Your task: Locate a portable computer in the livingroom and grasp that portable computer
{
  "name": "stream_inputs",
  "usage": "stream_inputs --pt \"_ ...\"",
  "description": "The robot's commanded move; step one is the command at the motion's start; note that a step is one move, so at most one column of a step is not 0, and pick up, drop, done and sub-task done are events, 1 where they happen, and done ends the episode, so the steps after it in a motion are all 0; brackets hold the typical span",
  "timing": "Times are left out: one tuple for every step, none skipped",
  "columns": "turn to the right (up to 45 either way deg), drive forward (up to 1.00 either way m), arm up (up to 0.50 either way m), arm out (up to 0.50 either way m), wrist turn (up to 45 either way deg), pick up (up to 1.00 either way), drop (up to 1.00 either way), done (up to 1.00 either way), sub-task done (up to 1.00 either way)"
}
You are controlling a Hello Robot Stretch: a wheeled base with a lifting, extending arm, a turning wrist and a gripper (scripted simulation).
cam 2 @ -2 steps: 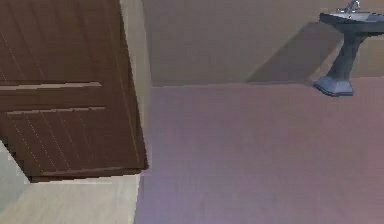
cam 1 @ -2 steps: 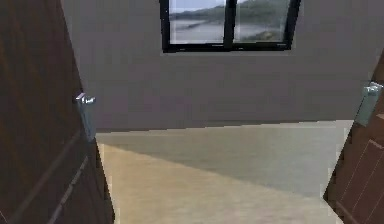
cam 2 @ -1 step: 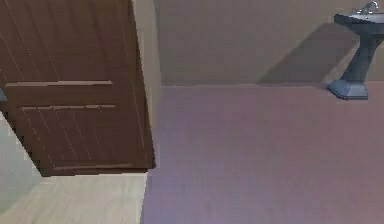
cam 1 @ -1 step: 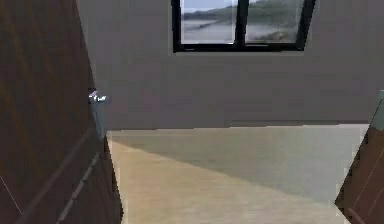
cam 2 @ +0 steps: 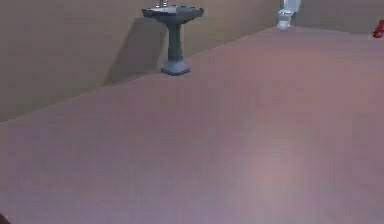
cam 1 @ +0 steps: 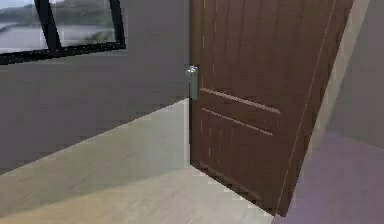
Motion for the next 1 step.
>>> stream_inputs --pt "45.0 0.00 0.00 0.00 0.0 0.00 0.00 0.00 0.00"
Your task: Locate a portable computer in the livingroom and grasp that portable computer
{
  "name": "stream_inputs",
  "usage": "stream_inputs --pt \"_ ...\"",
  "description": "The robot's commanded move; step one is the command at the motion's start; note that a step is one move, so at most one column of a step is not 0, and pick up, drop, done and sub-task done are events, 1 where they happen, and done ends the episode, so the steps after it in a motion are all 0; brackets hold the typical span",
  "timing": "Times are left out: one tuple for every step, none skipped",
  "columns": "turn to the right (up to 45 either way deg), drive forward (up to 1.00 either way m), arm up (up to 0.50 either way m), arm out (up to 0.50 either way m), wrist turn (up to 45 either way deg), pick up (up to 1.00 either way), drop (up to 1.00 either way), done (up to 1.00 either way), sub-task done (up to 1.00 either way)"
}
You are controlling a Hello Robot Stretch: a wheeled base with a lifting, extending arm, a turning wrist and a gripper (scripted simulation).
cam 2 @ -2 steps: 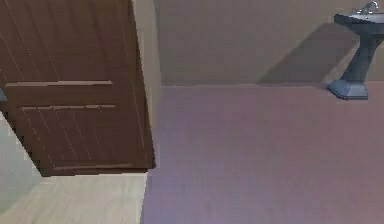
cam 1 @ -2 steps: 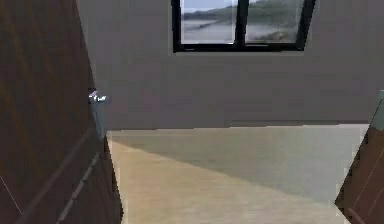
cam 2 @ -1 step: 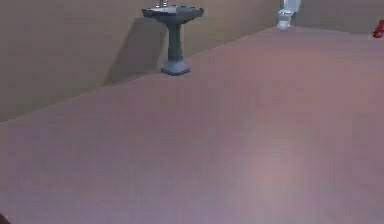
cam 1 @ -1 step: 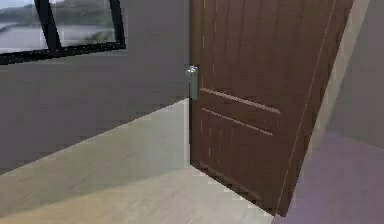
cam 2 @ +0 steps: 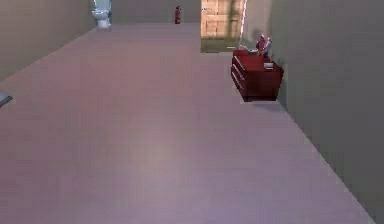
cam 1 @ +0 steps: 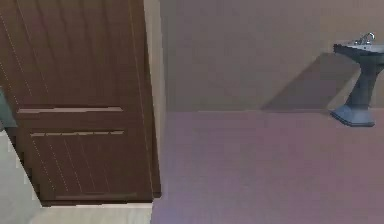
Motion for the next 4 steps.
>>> stream_inputs --pt "45.0 0.00 0.00 0.00 0.0 0.00 0.00 0.00 0.00" --pt "21.0 0.00 0.00 0.00 0.0 0.00 0.00 0.00 0.00" --pt "0.0 0.05 0.00 0.00 0.0 0.00 0.00 0.00 0.00" --pt "-45.0 0.00 0.00 0.00 0.0 0.00 0.00 0.00 0.00"
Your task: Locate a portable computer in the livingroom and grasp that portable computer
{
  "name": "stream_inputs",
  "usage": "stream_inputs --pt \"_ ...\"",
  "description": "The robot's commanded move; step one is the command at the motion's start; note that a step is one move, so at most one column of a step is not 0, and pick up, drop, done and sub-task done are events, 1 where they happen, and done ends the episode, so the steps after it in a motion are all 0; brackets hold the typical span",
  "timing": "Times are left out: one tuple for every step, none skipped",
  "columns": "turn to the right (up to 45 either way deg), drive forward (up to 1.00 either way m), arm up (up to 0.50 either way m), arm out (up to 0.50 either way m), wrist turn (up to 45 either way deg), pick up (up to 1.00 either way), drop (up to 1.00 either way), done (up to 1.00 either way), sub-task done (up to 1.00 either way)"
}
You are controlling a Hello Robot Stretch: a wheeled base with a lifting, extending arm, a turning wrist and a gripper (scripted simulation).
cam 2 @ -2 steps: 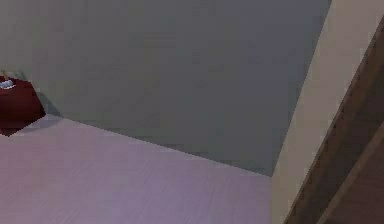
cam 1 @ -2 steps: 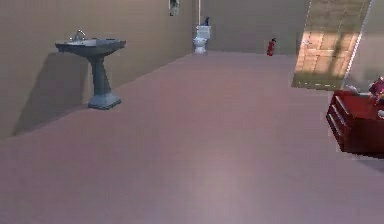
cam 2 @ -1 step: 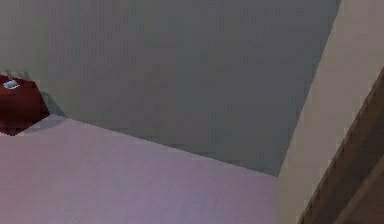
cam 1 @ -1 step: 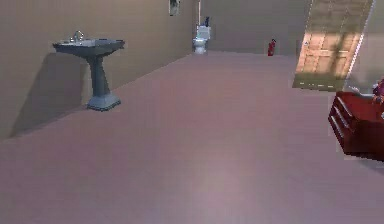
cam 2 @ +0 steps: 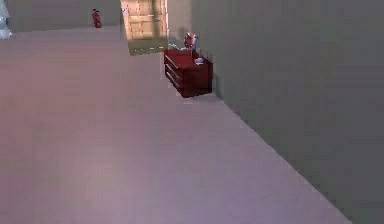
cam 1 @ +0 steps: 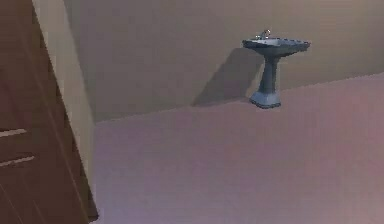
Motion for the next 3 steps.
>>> stream_inputs --pt "-36.0 0.00 0.00 0.00 0.0 0.00 0.00 0.00 0.00" --pt "0.0 0.10 0.00 0.00 0.0 0.00 0.00 0.00 0.00" --pt "-45.0 0.00 0.00 0.00 0.0 0.00 0.00 0.00 0.00"
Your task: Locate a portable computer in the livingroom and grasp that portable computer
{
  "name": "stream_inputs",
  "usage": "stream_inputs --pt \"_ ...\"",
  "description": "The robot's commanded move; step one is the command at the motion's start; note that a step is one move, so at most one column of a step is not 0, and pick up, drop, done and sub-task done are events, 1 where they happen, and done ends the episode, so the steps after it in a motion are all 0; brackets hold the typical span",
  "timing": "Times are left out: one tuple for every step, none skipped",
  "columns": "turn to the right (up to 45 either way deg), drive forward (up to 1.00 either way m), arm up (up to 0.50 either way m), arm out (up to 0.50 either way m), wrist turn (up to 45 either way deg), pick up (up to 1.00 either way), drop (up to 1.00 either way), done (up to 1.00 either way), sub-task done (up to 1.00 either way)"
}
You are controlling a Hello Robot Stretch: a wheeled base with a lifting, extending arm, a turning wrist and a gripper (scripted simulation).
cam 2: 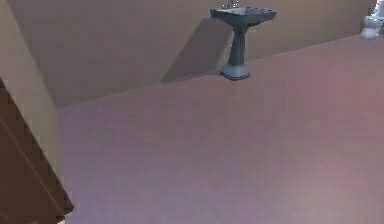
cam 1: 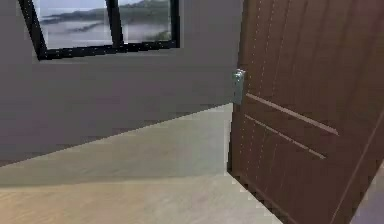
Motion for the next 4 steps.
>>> stream_inputs --pt "-30.0 0.00 0.00 0.00 0.0 0.00 0.00 0.00 0.00" --pt "0.0 1.00 0.00 0.00 0.0 0.00 0.00 0.00 0.00" --pt "0.0 0.35 0.00 0.00 0.0 0.00 0.00 0.00 0.00" --pt "-33.0 0.00 0.00 0.00 0.0 0.00 0.00 0.00 0.00"
